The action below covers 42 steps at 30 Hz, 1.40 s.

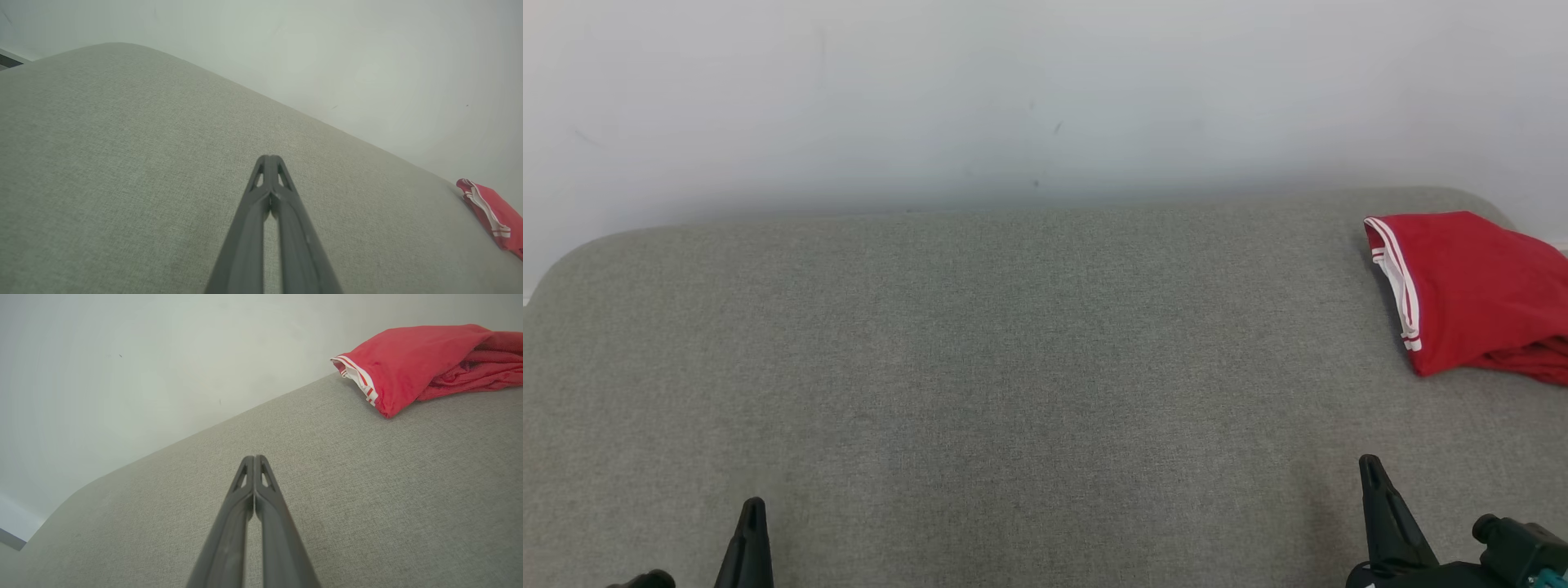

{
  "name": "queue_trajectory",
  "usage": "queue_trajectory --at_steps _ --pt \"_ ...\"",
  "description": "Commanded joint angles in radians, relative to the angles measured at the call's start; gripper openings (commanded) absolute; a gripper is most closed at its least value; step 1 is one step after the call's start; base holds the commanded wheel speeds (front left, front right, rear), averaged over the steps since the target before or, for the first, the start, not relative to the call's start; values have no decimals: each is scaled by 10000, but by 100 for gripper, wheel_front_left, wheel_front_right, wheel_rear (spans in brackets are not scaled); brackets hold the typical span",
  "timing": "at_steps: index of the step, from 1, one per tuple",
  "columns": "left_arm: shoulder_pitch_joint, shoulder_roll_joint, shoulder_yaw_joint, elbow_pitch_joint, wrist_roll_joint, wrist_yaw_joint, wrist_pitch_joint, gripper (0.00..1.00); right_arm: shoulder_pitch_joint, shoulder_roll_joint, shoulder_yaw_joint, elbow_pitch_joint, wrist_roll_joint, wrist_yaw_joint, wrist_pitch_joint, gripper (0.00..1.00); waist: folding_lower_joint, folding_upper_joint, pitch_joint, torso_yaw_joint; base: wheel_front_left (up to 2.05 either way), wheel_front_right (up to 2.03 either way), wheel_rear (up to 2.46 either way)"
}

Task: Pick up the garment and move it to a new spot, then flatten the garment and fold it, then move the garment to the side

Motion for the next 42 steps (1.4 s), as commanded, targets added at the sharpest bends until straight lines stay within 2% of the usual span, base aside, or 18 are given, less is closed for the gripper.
queue_trajectory --at_steps 1,21,42 --pt "-329 43 31 -105 -490 -51 97 0 -290 -2 -98 -117 435 -4 100 0 0 0 0 -1 0 0 0" --pt "-667 49 71 60 -3433 -100 823 0 -568 195 -433 -28 3172 -7 781 0 0 0 2 -8 0 0 0" --pt "-966 54 120 228 -6054 -160 1492 0 -832 386 -751 57 5607 -11 1415 0 0 0 4 -15 0 0 0"
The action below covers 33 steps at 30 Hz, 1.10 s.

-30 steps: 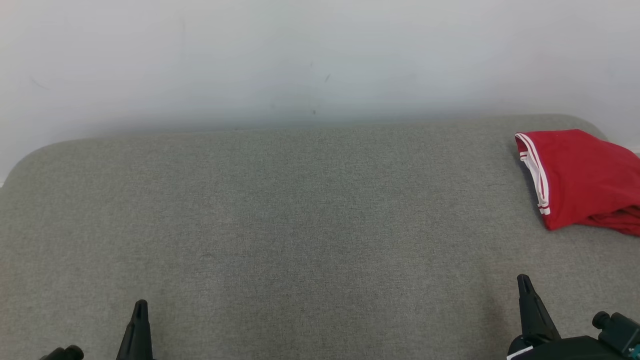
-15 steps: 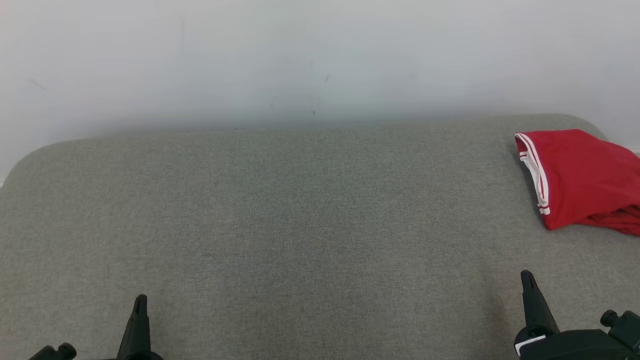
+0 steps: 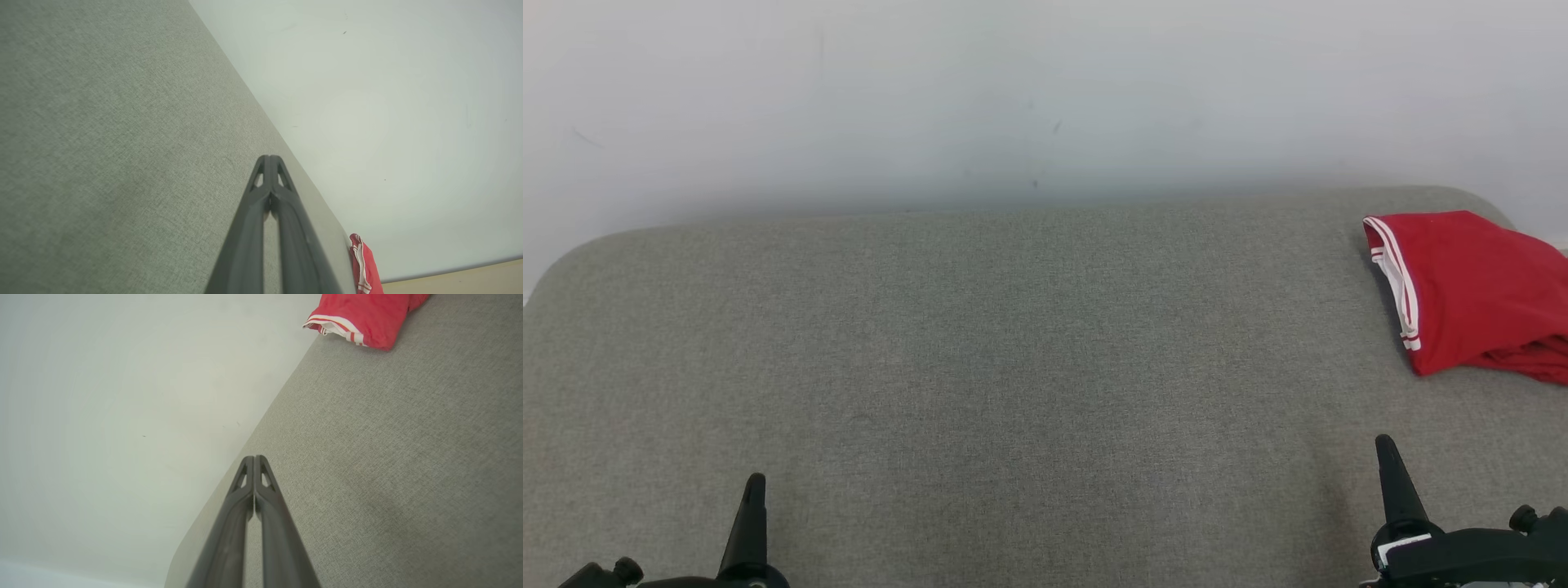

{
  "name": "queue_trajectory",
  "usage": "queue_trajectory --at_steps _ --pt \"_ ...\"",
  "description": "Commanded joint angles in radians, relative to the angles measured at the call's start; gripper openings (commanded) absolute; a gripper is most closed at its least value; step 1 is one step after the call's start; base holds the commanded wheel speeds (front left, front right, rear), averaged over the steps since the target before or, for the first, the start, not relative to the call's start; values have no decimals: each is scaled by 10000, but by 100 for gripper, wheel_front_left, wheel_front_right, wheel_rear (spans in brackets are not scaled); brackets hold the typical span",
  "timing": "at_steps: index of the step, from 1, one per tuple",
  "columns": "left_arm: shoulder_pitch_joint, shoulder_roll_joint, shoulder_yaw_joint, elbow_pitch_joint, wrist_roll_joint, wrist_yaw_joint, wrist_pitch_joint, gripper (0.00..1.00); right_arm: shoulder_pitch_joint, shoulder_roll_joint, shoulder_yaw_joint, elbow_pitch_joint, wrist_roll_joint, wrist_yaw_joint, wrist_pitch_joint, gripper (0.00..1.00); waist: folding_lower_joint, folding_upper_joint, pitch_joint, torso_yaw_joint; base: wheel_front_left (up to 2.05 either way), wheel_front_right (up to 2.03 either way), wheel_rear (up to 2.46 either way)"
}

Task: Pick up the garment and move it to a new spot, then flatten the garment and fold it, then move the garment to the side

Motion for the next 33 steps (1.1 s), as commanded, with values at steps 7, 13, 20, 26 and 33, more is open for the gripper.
queue_trajectory --at_steps 7,13,20,26,33 --pt "-314 52 47 -16 -953 -91 223 0 -274 62 -148 -54 887 -13 205 0 0 -1 1 -2 0 0 0" --pt "-384 54 62 33 -1678 -83 414 0 -340 120 -242 -27 1552 -14 380 0 0 -1 1 -5 0 0 0" --pt "-473 55 76 80 -2367 -98 588 0 -413 177 -328 -4 2177 -15 546 0 0 -1 2 -7 0 0 0" --pt "-522 56 89 118 -2913 -111 731 0 -447 219 -405 16 2686 -15 703 0 0 0 2 -9 0 0 0" --pt "-600 57 102 157 -3518 -128 881 0 -509 269 -486 40 3239 -17 848 0 0 0 3 -12 0 0 0"
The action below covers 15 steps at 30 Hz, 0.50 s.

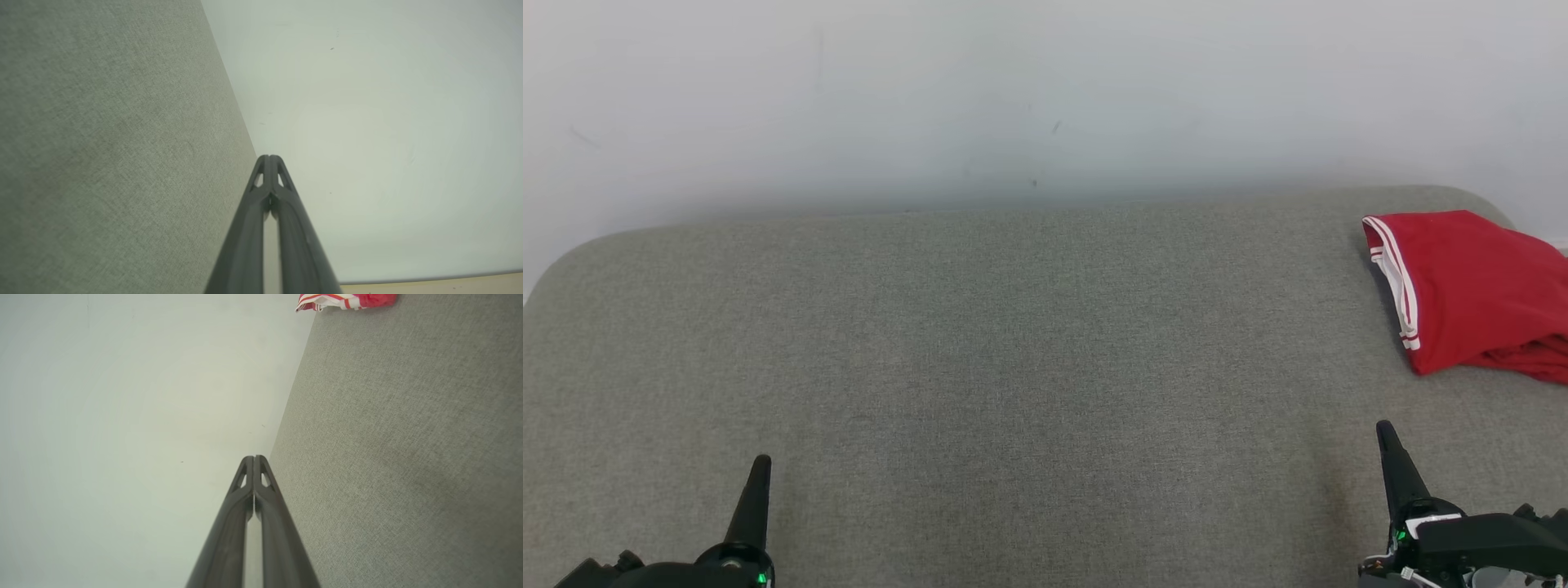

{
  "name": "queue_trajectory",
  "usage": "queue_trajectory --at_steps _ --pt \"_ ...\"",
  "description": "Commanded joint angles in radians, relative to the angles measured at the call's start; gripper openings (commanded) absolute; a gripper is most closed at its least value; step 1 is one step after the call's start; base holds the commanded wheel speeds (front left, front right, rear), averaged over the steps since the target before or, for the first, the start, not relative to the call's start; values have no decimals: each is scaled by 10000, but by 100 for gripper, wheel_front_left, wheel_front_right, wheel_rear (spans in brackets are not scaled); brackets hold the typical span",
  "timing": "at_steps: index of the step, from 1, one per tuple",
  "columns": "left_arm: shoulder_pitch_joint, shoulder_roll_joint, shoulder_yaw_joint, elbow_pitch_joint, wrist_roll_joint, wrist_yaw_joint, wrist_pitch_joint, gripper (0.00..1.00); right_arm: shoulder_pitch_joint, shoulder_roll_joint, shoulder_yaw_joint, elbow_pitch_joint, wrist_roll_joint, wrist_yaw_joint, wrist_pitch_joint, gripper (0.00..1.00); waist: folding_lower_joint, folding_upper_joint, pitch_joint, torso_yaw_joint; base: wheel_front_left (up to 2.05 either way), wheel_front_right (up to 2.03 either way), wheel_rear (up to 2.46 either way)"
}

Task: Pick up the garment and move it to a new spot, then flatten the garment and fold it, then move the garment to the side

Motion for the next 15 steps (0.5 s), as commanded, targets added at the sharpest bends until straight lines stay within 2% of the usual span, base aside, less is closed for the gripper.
queue_trajectory --at_steps 1,15 --pt "-191 50 38 -18 -238 -56 66 0 -134 23 -63 -35 258 -15 74 0 0 0 0 0 0 0 0" --pt "-301 52 63 61 -1341 -83 348 0 -222 122 -214 12 1261 -17 348 0 0 0 1 -5 0 0 0"
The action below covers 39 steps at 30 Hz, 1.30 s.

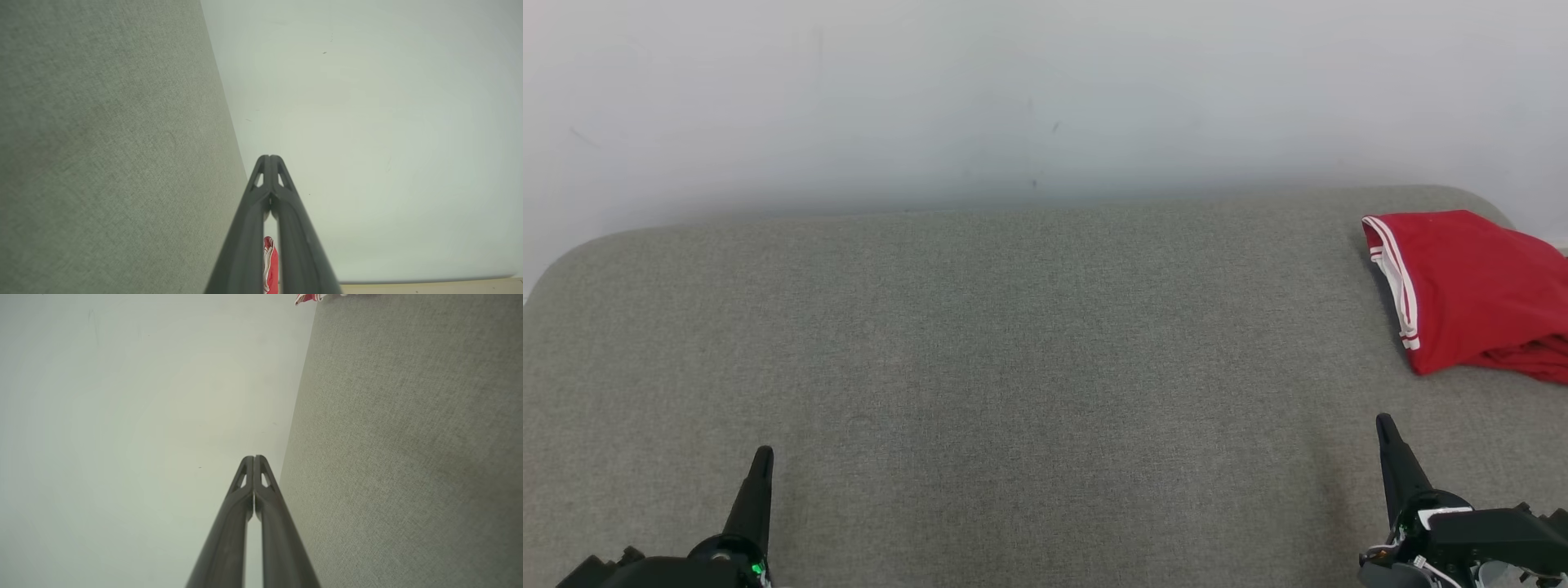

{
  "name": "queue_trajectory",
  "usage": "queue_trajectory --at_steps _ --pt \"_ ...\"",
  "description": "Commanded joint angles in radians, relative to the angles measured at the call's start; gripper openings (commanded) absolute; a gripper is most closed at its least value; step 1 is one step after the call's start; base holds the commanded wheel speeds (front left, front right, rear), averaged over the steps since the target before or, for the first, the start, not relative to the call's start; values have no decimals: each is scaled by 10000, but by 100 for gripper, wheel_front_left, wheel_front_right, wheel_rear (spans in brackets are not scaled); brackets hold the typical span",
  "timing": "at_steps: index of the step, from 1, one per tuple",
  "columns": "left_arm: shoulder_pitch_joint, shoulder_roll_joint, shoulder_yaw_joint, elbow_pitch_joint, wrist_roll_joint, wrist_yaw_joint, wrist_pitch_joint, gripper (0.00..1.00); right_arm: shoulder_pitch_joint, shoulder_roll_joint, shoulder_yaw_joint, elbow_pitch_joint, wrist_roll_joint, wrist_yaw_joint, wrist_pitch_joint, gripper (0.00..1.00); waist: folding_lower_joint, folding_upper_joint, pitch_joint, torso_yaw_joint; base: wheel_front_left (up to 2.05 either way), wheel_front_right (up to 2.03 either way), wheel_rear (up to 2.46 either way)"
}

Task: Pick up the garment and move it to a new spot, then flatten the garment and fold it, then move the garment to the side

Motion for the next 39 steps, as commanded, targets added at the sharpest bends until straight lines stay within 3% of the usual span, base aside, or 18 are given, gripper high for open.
queue_trajectory --at_steps 1,18,39 --pt "-141 50 41 3 -226 -73 71 0 -82 34 -51 -9 219 -18 57 0 0 0 0 0 0 0 0" --pt "-269 51 64 87 -1342 -74 356 0 -208 140 -211 40 1229 -21 357 0 0 0 2 -6 0 0 0" --pt "-239 50 61 87 -1345 -64 362 0 -204 162 -239 42 1189 -21 375 0 0 0 2 -6 0 0 0"
